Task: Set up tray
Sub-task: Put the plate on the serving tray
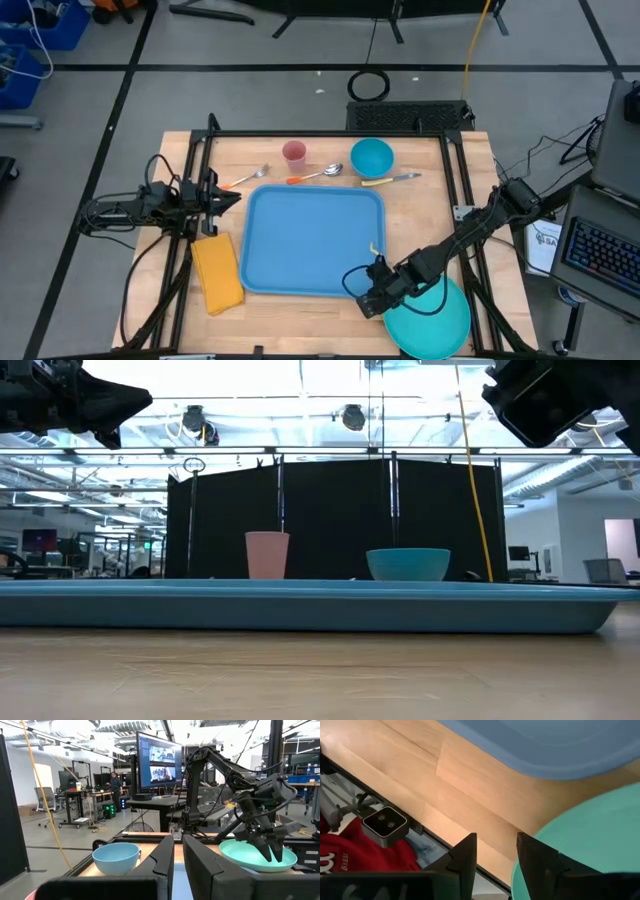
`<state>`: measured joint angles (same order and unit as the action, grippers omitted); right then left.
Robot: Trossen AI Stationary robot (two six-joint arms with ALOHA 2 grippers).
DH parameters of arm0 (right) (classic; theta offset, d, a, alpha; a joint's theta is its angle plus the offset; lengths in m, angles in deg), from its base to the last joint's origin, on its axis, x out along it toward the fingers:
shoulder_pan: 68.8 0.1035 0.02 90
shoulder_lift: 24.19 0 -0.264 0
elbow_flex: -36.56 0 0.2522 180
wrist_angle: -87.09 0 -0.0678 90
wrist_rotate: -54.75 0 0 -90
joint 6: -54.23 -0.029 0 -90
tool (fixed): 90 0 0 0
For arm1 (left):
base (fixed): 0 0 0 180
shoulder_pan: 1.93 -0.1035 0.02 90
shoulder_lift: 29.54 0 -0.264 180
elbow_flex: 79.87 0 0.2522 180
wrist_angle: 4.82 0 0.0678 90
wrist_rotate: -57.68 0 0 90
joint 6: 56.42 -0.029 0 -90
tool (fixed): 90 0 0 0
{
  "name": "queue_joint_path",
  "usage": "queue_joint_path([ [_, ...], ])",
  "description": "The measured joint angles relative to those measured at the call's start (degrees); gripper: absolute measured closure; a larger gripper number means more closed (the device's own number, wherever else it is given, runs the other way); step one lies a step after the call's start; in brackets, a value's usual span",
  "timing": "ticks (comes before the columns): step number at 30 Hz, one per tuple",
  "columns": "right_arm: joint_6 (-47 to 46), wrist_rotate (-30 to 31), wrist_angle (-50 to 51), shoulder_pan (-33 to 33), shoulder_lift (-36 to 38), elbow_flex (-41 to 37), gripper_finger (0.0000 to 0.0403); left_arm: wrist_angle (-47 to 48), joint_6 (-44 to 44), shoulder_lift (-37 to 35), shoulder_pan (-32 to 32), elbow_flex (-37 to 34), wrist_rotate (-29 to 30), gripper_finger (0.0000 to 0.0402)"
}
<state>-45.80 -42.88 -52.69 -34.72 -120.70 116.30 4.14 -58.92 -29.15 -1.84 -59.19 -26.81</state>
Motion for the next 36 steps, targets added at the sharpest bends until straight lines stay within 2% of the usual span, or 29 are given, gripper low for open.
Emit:
queue_joint_path([
  [14, -2.7, -1.5, 2.6, 0.5, 0.0, 0.0, 0.0270, 0.3, 0.0, 0.0, 0.0, 0.0, 0.0, 0.0355],
  [29, -2.5, 1.8, 3.8, 0.9, -0.4, 0.0, 0.0270, 0.5, 0.0, 0.0, 0.0, 0.0, 0.0, 0.0355],
  [36, -2.2, -1.5, 0.5, 1.2, -4.5, 0.0, 0.0270, 0.8, 0.0, 0.0, 0.0, 0.0, 0.0, 0.0355],
])
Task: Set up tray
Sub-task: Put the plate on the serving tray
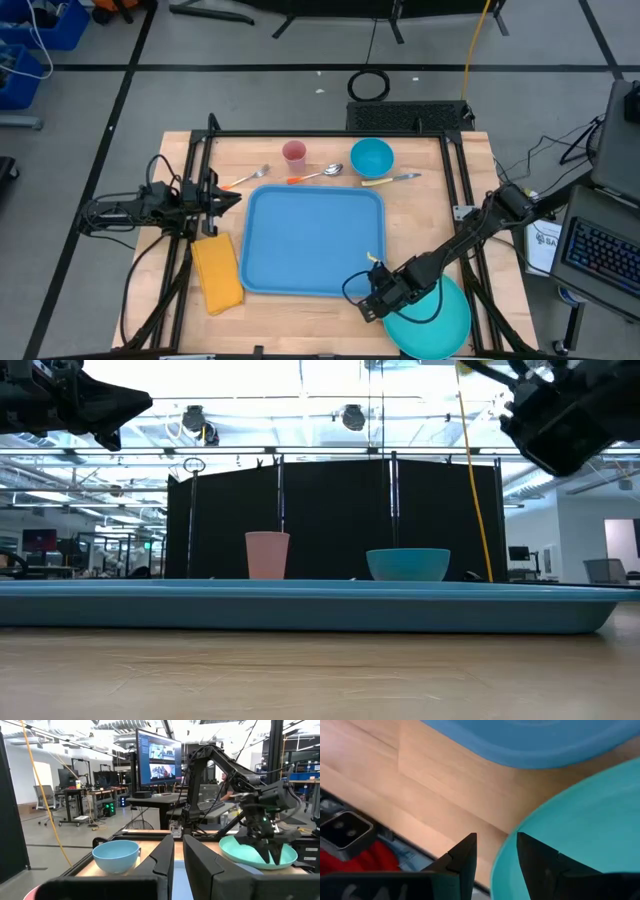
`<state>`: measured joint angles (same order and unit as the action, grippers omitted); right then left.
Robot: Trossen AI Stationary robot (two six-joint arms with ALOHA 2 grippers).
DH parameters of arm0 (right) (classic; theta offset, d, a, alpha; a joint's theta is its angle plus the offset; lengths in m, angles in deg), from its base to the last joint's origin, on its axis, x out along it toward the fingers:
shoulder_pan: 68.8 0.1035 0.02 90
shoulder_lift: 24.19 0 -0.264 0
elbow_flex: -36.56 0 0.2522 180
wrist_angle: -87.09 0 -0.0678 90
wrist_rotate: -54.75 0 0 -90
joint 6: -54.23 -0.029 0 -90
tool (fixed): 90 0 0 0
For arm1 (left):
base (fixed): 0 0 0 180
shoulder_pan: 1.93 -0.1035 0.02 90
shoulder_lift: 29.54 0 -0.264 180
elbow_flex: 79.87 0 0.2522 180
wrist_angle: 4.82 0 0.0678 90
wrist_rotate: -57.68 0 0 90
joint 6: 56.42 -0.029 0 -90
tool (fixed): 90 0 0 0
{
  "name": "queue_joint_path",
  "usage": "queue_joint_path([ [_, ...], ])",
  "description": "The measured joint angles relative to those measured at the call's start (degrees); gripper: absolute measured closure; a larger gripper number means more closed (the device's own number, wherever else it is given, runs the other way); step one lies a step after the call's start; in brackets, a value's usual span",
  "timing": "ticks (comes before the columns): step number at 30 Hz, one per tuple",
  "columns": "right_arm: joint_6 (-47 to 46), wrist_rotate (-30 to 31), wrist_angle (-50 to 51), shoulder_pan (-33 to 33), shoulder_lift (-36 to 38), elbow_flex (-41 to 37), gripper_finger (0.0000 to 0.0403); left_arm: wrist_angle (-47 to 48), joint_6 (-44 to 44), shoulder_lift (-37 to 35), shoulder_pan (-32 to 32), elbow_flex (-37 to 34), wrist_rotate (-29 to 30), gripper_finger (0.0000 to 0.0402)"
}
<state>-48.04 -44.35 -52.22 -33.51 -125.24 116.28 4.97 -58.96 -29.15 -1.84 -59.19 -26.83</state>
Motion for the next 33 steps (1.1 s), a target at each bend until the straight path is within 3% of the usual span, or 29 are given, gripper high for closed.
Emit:
queue_joint_path([
  [17, 0.8, -1.5, -0.9, 0.1, -1.1, 0.0, 0.0277, 0.0, 0.0, 0.0, 0.0, 0.0, 0.0, 0.0355],
  [29, 1.0, -3.4, -1.4, 0.1, -2.8, 0.0, 0.0385, 0.1, -0.2, 0.0, 0.0, 0.0, 0.0, 0.0355],
  [33, 1.0, -4.0, -0.7, 0.2, -2.7, 0.0, 0.0396, 0.1, -0.2, 0.0, 0.0, 0.0, 0.0, 0.0355],
])
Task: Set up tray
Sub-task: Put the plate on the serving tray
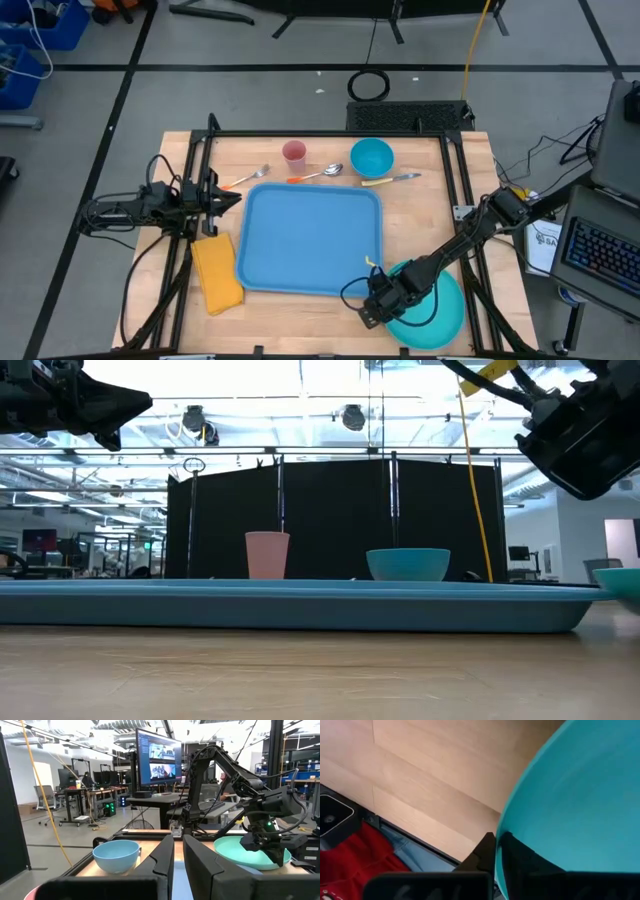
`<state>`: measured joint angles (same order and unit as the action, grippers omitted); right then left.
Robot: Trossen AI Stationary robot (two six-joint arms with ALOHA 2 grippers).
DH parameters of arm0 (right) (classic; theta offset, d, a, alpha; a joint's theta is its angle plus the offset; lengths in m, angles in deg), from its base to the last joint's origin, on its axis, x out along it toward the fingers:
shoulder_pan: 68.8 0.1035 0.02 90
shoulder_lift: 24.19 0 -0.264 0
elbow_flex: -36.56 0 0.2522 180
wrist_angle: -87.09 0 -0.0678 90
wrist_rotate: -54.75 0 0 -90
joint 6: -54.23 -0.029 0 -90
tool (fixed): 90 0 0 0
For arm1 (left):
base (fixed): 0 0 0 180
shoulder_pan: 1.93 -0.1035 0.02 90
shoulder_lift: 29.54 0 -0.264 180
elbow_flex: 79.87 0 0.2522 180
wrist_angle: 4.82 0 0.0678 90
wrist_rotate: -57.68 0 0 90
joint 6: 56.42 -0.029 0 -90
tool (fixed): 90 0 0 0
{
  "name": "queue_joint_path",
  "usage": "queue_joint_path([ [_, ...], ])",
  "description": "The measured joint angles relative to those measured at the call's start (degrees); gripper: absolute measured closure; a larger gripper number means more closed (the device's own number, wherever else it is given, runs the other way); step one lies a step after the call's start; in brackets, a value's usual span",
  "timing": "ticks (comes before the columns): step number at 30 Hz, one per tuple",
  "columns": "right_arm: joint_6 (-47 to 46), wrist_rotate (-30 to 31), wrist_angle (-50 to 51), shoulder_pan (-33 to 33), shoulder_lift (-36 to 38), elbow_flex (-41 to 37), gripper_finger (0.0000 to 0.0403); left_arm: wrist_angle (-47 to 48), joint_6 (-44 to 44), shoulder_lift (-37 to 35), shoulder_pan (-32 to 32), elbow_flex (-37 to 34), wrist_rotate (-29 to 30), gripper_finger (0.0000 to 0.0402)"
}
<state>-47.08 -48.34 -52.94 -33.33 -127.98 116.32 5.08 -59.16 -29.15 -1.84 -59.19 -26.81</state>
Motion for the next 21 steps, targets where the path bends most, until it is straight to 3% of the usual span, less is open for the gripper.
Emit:
queue_joint_path([
  [21, -2.6, -0.5, 4.9, 1.4, 3.2, -0.1, 0.0403, 0.1, 0.0, 0.0, 0.0, 0.0, 0.0, 0.0355],
])
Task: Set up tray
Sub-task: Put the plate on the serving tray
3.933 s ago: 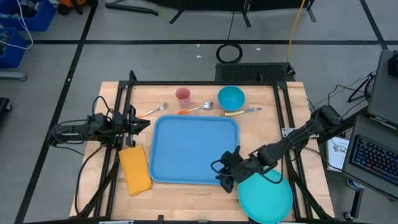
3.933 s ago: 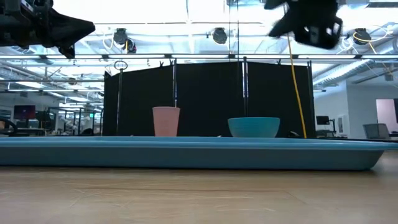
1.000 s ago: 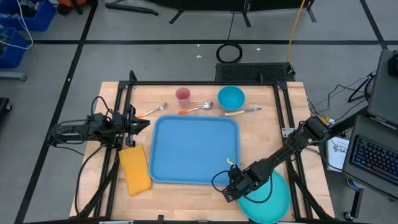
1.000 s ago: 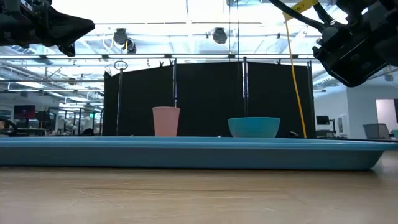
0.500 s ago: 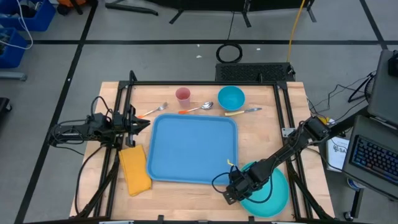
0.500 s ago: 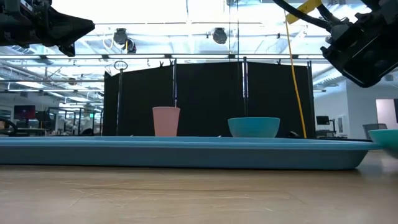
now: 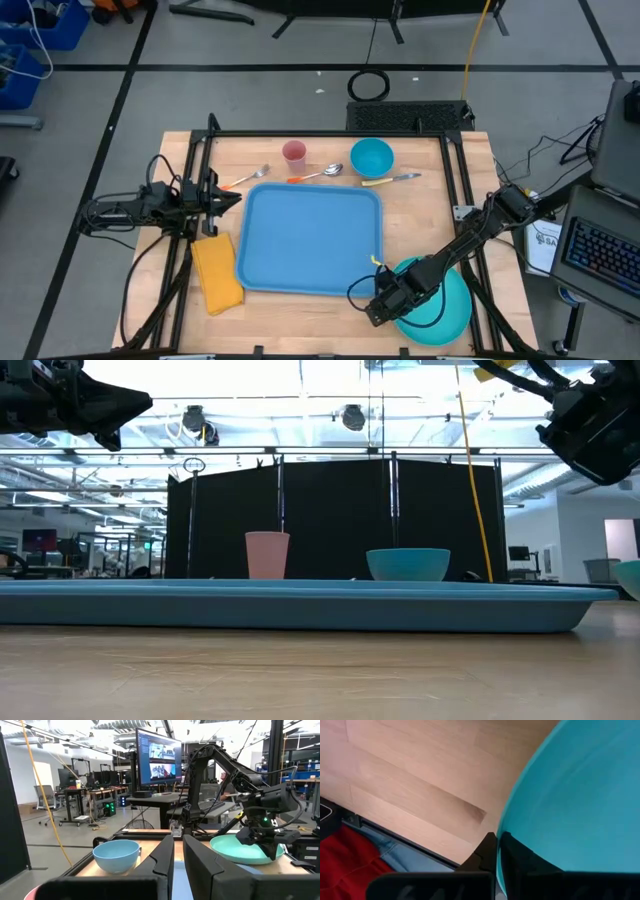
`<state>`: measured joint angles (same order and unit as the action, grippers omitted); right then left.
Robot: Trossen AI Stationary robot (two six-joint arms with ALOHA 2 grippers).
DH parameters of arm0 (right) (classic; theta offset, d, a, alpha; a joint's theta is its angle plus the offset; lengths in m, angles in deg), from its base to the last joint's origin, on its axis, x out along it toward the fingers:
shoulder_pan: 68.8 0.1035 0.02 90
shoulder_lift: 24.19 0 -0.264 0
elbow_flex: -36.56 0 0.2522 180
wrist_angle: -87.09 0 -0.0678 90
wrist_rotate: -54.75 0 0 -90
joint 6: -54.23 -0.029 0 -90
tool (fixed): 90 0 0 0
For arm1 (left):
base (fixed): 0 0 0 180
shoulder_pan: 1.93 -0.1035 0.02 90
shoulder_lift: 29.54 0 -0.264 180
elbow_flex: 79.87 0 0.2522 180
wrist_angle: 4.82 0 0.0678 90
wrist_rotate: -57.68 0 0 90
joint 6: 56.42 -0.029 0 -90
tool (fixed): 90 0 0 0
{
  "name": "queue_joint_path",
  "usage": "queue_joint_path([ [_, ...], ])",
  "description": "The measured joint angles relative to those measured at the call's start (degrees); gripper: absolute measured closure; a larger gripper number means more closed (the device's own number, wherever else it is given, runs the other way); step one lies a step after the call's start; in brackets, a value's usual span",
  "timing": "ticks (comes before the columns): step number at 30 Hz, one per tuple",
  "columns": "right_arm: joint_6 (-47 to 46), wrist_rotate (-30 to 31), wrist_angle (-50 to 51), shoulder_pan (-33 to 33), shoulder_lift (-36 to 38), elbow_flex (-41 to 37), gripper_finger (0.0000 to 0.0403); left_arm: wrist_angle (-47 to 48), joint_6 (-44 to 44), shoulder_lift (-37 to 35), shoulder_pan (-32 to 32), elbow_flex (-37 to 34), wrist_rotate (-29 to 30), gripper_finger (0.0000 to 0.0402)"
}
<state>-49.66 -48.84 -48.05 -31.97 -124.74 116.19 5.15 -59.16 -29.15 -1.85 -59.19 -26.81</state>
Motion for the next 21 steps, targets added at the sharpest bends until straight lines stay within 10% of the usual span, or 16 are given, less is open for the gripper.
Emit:
queue_joint_path([
  [21, 11.1, 13.8, 19.4, -2.3, 2.5, 11.6, 0.0402, 0.2, 0.0, 0.0, 0.0, 0.0, 0.0, 0.0355],
])
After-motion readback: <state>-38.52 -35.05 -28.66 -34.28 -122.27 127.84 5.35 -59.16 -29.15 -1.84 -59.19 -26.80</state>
